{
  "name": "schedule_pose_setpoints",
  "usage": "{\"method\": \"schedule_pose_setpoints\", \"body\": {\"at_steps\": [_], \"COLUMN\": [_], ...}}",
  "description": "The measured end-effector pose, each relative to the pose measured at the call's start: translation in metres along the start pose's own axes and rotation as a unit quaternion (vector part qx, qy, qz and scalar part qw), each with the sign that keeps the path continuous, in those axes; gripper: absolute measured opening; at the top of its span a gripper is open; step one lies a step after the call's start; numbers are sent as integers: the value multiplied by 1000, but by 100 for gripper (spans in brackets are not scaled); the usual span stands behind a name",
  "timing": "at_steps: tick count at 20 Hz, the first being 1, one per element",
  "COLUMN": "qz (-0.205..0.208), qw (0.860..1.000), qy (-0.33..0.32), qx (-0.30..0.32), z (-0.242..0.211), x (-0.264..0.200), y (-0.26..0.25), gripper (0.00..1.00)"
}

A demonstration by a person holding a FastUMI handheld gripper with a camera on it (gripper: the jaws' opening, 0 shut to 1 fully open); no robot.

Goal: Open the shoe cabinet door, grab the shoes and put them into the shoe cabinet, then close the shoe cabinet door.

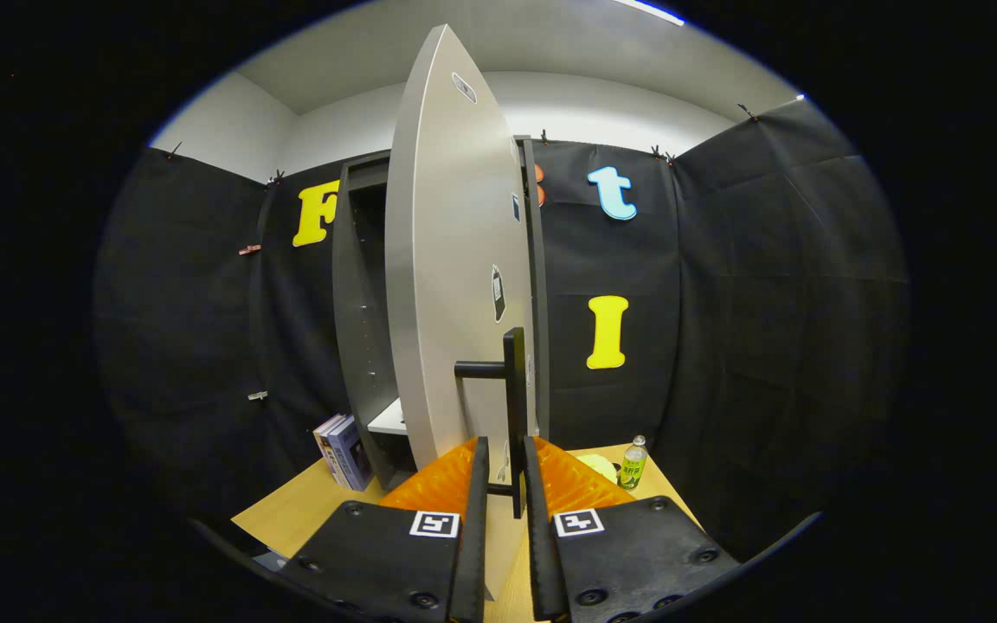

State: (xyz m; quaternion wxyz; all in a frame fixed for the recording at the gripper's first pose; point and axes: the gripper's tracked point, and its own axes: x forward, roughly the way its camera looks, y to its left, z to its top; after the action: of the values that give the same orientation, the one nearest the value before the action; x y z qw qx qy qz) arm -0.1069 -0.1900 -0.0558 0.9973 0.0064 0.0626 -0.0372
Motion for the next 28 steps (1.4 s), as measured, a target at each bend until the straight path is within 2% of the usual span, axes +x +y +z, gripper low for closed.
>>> {"method": "schedule_pose_setpoints", "body": {"at_steps": [9, 12, 14, 18, 22, 25, 28], "qz": [-70, -51, -25, 38, 83, 95, 84], "qw": [997, 998, 999, 998, 987, 975, 961], "qy": [-19, -34, -26, 40, 137, 199, 264], "qx": [-7, -8, -23, -16, -9, 3, 7], "z": [5, 9, -3, -61, -145, -206, -271], "x": [-28, -42, -41, -26, -3, 12, 32], "y": [-45, -32, -7, 48, 103, 135, 157], "gripper": [22, 22, 22, 22, 22, 22, 22]}}
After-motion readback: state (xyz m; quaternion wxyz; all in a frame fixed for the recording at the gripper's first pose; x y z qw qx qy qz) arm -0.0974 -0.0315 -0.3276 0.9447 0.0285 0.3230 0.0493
